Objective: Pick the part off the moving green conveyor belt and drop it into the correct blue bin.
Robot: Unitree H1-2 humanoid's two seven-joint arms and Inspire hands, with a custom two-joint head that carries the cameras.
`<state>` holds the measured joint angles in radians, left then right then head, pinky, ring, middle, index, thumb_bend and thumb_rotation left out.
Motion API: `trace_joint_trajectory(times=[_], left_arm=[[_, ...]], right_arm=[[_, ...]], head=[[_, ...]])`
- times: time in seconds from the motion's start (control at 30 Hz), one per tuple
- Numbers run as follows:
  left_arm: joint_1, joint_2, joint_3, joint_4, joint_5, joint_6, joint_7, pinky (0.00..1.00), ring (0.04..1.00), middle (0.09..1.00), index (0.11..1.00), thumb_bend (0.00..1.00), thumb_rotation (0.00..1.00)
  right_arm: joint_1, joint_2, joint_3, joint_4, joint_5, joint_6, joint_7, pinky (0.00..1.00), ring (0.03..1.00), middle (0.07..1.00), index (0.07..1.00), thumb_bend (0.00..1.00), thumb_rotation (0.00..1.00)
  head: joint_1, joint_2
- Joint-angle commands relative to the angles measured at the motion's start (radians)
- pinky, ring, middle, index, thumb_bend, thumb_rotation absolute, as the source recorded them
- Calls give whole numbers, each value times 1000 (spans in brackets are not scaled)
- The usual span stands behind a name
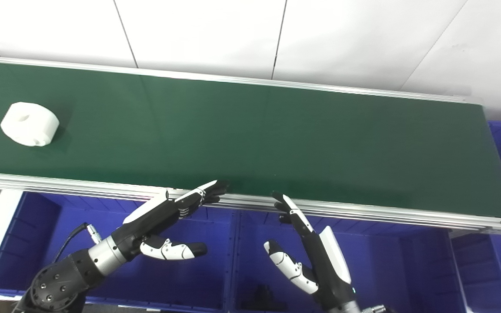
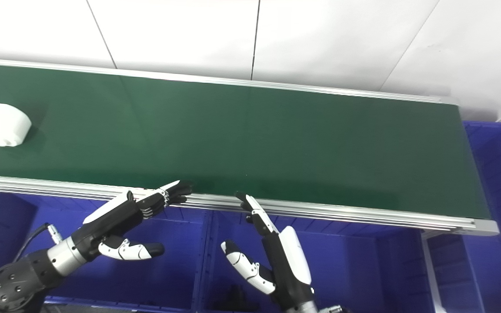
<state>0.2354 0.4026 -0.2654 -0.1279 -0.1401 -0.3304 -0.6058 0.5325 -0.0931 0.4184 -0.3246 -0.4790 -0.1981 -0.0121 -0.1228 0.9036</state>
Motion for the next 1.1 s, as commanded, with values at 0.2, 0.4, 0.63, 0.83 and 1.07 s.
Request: trace_joint_trajectory(times=[0.2, 0.4, 0.63, 0.83, 1.07], left_arm=[[3, -5, -7, 6, 26, -61, 17, 939, 971, 997, 981, 355, 465], [33, -33, -28, 59, 93, -125, 47, 883, 935, 963, 938, 401, 372], [38, -40, -39, 97, 137, -134, 66, 807, 895, 938, 916, 425, 349], [35, -38, -44, 91, 143, -136, 76, 788, 880, 925, 901, 425, 356], [32, -41, -47, 91, 144, -138, 82, 779, 875, 916, 888, 426, 353]], right_arm=[[7, -11, 1, 14, 0, -82, -25, 815, 895, 936, 926, 352, 818], [33, -33, -8, 78, 1, -166, -60, 801, 894, 933, 922, 272, 697], [26, -19, -12, 173, 12, -237, -86, 740, 860, 920, 894, 223, 400], [24, -16, -18, 185, 28, -255, -87, 707, 840, 906, 876, 221, 241], [31, -15, -21, 165, 21, -238, -77, 718, 846, 909, 879, 217, 180]], head=[[86, -108], [208, -324], [200, -428], [204, -419], [202, -403]])
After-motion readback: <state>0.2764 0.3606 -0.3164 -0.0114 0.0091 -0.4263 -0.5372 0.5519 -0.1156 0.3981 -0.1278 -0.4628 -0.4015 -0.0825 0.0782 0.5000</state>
